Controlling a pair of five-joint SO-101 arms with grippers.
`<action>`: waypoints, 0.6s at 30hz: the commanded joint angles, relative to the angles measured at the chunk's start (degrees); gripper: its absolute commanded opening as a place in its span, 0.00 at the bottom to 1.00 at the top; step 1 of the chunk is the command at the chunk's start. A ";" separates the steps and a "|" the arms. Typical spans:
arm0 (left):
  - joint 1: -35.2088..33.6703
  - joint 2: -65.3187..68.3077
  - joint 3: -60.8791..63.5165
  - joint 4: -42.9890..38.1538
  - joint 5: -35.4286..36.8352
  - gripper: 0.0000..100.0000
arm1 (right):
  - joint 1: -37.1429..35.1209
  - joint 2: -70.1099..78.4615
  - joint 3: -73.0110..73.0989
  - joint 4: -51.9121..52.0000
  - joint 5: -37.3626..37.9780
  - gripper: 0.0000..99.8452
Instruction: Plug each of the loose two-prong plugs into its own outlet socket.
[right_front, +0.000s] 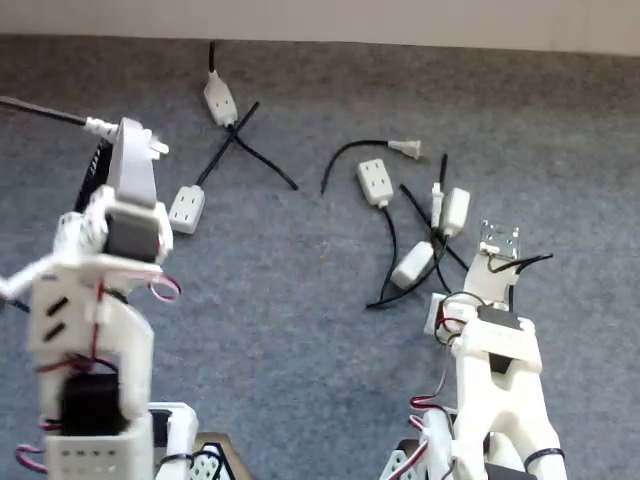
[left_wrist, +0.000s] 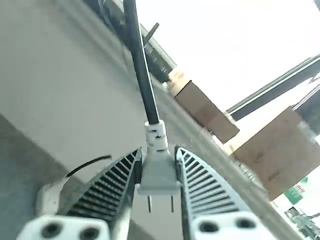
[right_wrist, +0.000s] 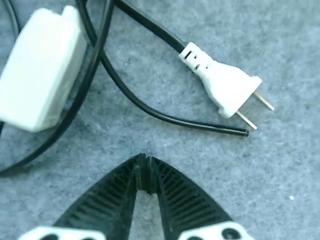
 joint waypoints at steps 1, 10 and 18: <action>0.13 -14.46 26.51 -36.57 0.35 0.01 | -0.66 0.04 -0.13 -0.92 0.70 0.01; -4.79 -21.49 38.37 -52.84 0.09 0.01 | -0.75 0.04 -0.13 -0.92 0.70 0.01; -5.05 -21.41 39.25 -34.73 0.09 0.01 | -0.84 0.04 -0.22 -0.84 0.70 0.01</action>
